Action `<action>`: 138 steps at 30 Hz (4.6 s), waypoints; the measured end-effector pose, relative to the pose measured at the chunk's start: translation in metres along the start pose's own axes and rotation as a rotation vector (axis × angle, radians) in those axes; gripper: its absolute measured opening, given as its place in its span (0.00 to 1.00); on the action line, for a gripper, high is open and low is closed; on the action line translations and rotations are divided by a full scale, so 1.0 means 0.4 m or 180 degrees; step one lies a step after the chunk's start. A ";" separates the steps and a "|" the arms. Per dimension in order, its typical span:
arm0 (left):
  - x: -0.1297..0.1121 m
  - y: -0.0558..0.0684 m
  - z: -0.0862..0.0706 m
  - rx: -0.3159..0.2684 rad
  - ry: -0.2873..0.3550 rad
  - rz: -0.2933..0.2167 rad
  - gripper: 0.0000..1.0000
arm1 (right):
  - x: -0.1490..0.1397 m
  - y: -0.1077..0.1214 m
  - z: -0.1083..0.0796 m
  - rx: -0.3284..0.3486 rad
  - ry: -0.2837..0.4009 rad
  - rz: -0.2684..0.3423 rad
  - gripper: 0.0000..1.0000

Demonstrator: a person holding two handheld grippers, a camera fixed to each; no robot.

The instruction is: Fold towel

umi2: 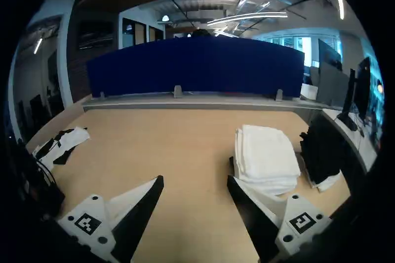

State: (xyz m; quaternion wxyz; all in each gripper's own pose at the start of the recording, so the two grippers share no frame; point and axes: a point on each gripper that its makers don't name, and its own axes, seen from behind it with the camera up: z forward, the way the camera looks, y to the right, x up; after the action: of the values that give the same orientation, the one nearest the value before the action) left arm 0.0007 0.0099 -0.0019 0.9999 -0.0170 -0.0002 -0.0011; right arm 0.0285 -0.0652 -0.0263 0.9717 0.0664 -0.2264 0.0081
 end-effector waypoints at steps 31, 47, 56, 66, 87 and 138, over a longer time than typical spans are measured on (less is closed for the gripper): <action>0.001 0.000 -0.001 -0.0001 0.0001 0.0005 0.94 | 0.119 0.189 -0.075 -0.0198 0.0951 0.0173 0.99; 0.001 0.002 -0.001 -0.0001 0.0002 0.0005 0.94 | 0.070 0.252 0.000 -0.0368 0.1245 0.0160 1.00; 0.002 0.003 -0.002 -0.0001 0.0001 0.0005 0.94 | 0.033 0.286 0.032 -0.0511 0.1310 0.0309 0.99; 0.001 0.002 -0.001 -0.0001 0.0002 0.0005 0.94 | 0.007 0.300 0.057 -0.0505 0.1336 0.0458 1.00; 0.000 0.002 0.001 -0.0001 0.0002 0.0004 0.94 | -0.020 0.225 0.062 -0.0386 0.1412 0.0425 1.00; 0.002 0.003 -0.003 -0.0001 0.0001 0.0004 0.95 | -0.033 0.167 0.078 -0.0393 0.1453 -0.0061 1.00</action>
State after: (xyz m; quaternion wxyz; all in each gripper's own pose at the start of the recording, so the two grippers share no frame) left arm 0.0014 0.0109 -0.0029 0.9999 -0.0172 0.0000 -0.0004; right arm 0.0000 -0.0030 0.0038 1.0000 0.0054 -0.0002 -0.0002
